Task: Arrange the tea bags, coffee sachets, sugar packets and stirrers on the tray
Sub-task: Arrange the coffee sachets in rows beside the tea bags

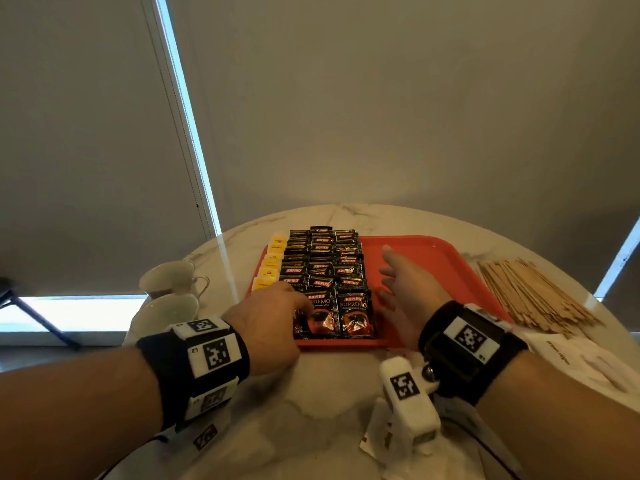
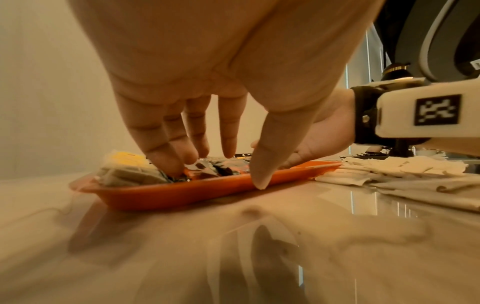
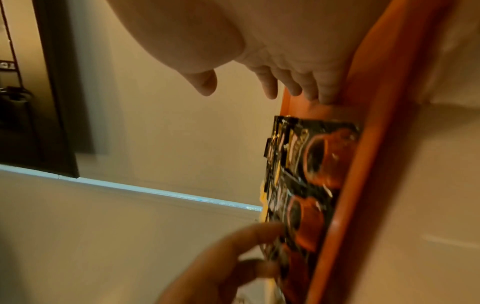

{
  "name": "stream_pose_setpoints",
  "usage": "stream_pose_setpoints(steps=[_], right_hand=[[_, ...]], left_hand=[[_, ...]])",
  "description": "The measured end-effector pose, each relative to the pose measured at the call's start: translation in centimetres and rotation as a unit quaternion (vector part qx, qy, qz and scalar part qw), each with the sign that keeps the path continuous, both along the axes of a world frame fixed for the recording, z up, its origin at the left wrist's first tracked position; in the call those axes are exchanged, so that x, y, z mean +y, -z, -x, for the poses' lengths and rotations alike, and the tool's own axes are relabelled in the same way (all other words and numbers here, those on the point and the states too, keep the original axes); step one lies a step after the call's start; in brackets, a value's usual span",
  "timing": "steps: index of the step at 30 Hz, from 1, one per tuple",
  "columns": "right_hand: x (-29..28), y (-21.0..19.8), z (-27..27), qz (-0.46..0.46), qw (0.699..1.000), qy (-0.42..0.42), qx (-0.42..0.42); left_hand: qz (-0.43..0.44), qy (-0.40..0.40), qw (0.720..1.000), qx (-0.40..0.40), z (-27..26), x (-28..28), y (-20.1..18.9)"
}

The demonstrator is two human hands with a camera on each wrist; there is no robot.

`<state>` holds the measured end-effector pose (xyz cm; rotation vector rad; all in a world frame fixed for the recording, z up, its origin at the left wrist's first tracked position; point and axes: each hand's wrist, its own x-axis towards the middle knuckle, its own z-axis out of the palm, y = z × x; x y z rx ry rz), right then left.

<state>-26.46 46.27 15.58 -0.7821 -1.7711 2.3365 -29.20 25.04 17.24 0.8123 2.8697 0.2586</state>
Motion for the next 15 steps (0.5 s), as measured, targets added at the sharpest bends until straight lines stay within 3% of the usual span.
stream_pose_setpoints(steps=[15], right_hand=[[-3.4,-1.2,-2.9,-0.019,0.999,-0.003,0.037]], left_hand=[[0.031,-0.011,0.999,0.016,-0.7,-0.5,0.6]])
